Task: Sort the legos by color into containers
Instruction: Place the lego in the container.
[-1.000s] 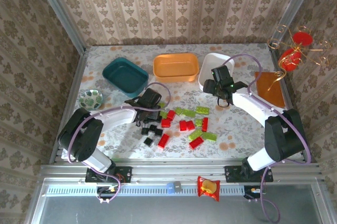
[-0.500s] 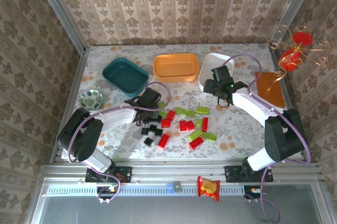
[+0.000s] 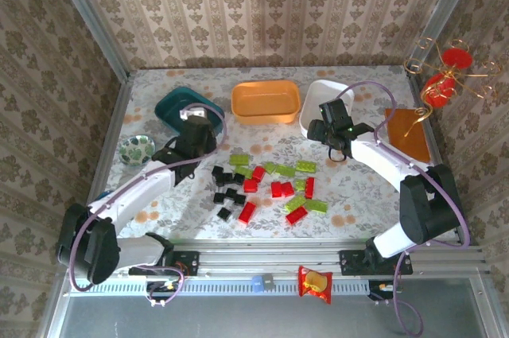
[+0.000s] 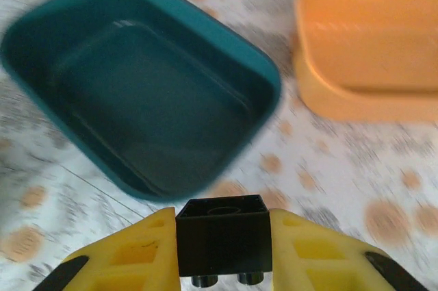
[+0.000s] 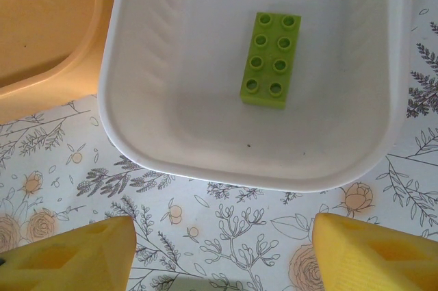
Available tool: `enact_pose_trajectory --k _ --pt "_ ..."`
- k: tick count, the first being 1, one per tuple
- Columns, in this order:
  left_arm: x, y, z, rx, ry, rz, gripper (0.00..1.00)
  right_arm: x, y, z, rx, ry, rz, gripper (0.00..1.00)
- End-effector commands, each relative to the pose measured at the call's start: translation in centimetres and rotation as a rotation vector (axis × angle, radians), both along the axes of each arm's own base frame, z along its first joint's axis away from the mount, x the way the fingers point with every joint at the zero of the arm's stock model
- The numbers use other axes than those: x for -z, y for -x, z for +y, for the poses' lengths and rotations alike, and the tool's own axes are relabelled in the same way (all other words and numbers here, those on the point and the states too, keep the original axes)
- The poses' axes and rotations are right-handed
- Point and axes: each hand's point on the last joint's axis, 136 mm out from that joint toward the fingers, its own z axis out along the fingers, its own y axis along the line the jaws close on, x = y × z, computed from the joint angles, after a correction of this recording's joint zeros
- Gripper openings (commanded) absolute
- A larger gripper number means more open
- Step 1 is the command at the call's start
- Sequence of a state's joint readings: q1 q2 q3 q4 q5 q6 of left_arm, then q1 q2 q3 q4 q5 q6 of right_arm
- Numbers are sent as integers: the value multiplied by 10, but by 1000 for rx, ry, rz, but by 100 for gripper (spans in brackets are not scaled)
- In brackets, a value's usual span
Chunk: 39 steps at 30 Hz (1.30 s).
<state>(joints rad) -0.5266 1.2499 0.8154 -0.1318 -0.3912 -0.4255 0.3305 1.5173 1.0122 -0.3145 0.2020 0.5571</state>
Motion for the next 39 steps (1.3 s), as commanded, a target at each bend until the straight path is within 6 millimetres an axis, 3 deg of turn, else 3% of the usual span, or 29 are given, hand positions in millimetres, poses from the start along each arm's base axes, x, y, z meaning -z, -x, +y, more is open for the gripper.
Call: enact_pose_trajectory --k 1,3,8,12,16,20,25,27,29,30,32,39 --pt "-25 -33 28 -157 6 -127 28 -6 4 -5 27 -2 -3 70" --pt "-16 -54 49 -213 39 -109 27 -8 5 -5 27 -3 -4 70" --pt "6 -92 46 -197 52 -45 28 -13 14 -7 22 -9 -11 70" --pt "27 -106 52 -216 18 18 30 -10 26 -7 11 -29 -4 70" --pt "32 -109 56 -229 76 31 50 -11 40 -1 -23 -69 -9 73" --pt "7 -105 42 -184 123 -25 70 1 52 5 -49 -81 33 75" --pt "-28 -83 14 -86 194 -72 85 17 62 17 -51 -103 73 74" --pt "-37 -66 -2 -32 208 -87 96 26 64 23 -49 -101 87 74" --pt "-43 -48 -17 18 216 -97 100 32 66 28 -43 -98 98 77" --pt "-43 -40 -19 33 223 -99 100 44 67 30 -37 -85 127 89" --pt "-39 -16 -38 95 235 -99 100 51 69 36 -37 -71 137 100" --pt "-15 47 -49 194 222 -107 100 72 69 41 -14 -1 166 100"
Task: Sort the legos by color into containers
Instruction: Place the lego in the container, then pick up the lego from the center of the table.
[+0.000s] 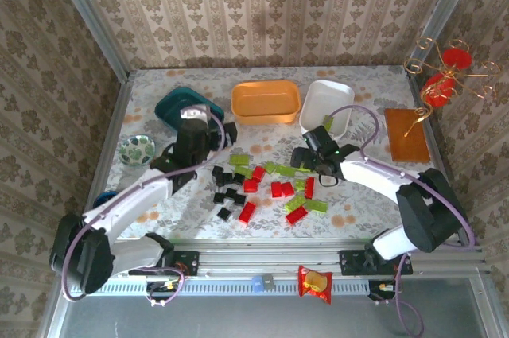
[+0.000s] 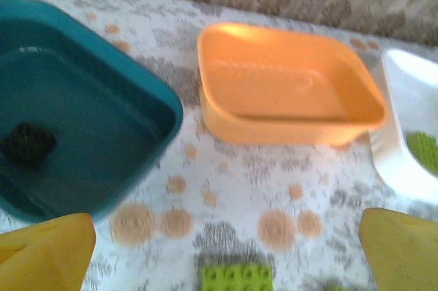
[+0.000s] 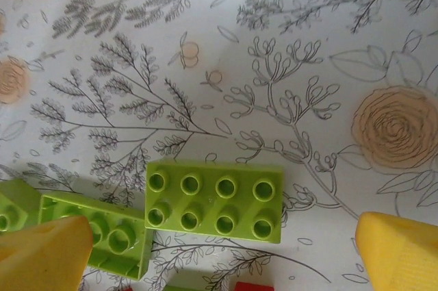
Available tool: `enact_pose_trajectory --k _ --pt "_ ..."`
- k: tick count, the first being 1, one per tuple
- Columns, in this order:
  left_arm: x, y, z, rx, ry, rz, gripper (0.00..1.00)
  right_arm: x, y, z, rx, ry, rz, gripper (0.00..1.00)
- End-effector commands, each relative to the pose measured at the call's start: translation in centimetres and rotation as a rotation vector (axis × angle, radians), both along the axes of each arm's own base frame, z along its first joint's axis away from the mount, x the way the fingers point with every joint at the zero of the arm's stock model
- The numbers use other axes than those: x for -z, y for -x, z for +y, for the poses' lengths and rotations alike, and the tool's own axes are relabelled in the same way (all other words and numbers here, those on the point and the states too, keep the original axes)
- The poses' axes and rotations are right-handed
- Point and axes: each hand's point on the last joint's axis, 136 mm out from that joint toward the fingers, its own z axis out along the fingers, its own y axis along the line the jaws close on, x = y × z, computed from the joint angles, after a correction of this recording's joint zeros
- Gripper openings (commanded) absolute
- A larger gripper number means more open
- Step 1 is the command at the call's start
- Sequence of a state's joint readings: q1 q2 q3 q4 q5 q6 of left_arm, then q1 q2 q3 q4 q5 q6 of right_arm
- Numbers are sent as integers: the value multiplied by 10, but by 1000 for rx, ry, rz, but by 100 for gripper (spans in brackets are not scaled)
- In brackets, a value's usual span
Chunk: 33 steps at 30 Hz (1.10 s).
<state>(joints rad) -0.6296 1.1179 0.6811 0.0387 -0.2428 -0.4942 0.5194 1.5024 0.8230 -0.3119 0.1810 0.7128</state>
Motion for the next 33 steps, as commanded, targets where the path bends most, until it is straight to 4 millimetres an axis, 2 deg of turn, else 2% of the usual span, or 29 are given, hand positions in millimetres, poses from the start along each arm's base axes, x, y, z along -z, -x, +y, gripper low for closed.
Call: enact_pose_trajectory --k 1,7,16,24,27,29,33 --pt "4 20 4 8 6 -22 100 10 -5 -6 56 43 3 100" --pt "18 44 12 21 -10 -28 100 17 -12 -2 57 43 1 95" --pt "24 47 12 31 -19 -14 100 20 -17 6 29 57 19 93" --pt "24 46 13 26 -40 -13 100 33 -10 1 15 102 68 75" --pt "25 45 15 21 -48 -13 100 32 -9 0 10 103 64 65" --pt "24 45 16 16 -56 -16 100 29 -10 -3 11 101 58 57" --pt "24 44 22 -10 -81 -17 100 12 -15 -7 7 74 11 49"
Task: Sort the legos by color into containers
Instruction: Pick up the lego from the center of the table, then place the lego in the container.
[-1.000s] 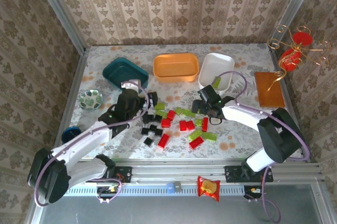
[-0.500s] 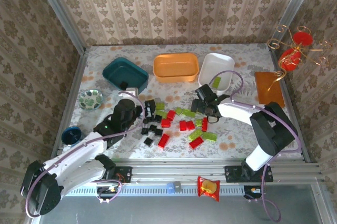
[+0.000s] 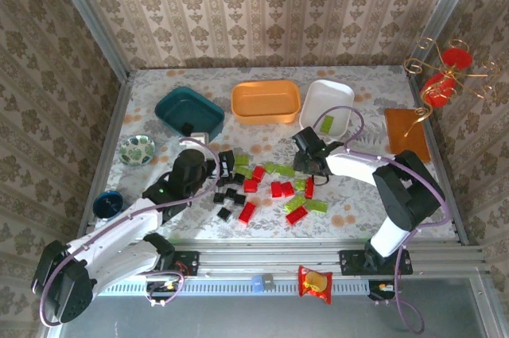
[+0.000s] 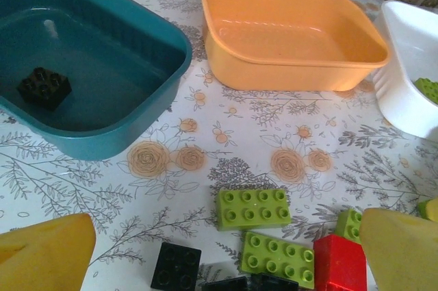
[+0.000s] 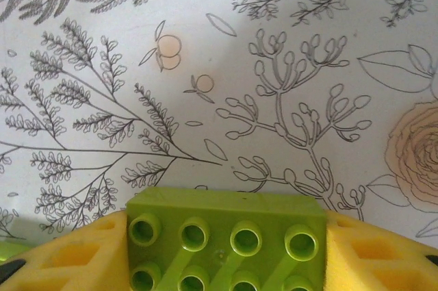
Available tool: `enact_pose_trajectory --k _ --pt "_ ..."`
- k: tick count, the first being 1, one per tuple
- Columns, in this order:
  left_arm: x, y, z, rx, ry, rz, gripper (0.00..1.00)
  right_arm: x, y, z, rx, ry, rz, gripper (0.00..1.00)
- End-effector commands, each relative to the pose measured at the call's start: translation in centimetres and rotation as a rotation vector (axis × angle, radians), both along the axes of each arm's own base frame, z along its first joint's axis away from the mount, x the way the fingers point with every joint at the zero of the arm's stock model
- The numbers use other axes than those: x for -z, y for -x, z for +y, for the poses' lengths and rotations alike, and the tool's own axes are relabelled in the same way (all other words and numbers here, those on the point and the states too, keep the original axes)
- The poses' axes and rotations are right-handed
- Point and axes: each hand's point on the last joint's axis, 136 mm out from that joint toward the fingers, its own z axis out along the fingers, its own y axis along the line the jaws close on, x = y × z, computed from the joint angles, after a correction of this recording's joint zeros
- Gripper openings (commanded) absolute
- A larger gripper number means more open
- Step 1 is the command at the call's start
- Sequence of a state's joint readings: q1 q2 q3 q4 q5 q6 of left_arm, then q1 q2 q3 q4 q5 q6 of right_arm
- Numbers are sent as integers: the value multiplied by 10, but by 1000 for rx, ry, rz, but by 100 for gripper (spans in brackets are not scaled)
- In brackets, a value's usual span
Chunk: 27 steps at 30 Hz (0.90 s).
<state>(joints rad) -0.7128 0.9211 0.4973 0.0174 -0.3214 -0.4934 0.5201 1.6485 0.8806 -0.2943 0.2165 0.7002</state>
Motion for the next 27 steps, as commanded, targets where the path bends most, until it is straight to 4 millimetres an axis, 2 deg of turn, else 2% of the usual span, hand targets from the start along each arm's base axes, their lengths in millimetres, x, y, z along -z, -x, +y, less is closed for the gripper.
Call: enact_pose_trajectory --k 1,7,8,10,13,16,20,27 --pt "1 0 8 -31 -51 -1 100 -21 -2 -9 -1 -4 -53 47" --pt "4 0 12 -42 -59 2 100 -86 -11 -17 -20 -31 -200 43" --pt "5 -1 12 -44 -58 2 100 -106 -16 -21 -14 -45 -247 43" --pt "6 -1 12 -43 -57 3 100 -124 -27 -32 13 -64 -280 43" --pt "6 -2 14 -49 -55 8 100 -138 -52 -55 90 -97 -310 42" --pt "3 -2 16 -55 -59 13 100 -126 -84 -71 138 -76 -283 42" --pt "-2 1 23 -69 -64 12 100 -115 -121 -82 159 -42 -240 42" --pt "-12 7 40 -112 -71 1 100 -93 -153 -86 164 -6 -178 44"
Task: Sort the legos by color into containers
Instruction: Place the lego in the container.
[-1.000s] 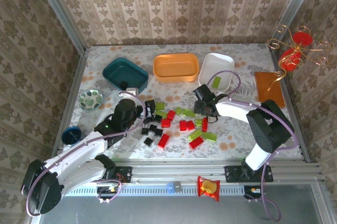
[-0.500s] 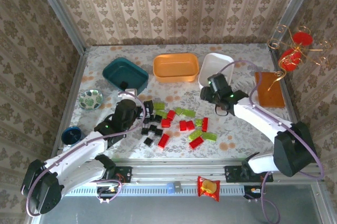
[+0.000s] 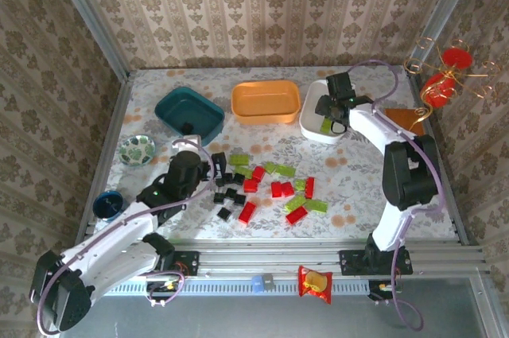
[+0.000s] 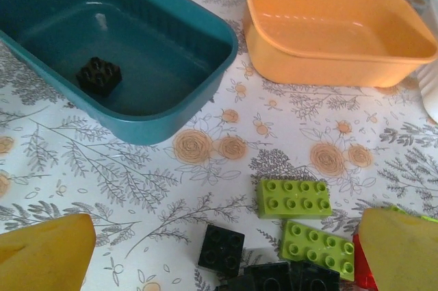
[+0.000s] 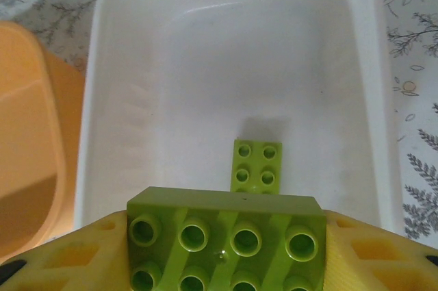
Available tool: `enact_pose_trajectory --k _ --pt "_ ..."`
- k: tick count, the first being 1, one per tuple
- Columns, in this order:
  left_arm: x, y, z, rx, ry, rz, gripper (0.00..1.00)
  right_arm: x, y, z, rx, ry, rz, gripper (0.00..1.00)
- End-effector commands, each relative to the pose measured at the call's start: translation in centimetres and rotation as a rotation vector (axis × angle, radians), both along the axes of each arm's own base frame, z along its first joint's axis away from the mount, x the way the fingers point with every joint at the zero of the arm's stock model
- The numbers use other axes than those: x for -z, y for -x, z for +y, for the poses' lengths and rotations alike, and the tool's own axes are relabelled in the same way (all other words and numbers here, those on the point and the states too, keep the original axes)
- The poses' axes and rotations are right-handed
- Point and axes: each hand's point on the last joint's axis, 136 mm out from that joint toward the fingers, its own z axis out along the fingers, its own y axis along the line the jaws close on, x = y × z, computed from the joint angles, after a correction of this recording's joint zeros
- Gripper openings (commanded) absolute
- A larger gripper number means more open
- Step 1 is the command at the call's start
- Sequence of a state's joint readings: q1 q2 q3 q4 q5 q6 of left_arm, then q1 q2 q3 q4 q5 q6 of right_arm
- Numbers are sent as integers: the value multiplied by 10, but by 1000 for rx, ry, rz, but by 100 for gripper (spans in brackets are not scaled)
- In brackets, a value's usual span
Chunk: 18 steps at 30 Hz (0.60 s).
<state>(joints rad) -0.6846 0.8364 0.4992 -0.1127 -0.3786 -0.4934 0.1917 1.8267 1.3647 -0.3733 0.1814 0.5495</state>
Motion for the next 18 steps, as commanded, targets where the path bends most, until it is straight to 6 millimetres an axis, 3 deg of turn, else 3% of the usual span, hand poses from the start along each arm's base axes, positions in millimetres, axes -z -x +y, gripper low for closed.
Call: enact_pose_trajectory --k 1,6,10,14,18 --pt "-12 1 13 -41 -23 -13 100 1 -7 -1 -16 22 33 46" --pt "-17 2 23 -79 -15 -11 100 4 -19 1 -19 20 41 58" --pt "-18 2 27 -89 -18 -4 100 7 -24 3 -21 12 59 83" --pt "-15 2 31 -99 -31 23 100 -7 -19 9 -39 -19 28 88" --pt "-13 3 32 -98 -25 36 100 -15 6 20 -56 -70 -2 89"
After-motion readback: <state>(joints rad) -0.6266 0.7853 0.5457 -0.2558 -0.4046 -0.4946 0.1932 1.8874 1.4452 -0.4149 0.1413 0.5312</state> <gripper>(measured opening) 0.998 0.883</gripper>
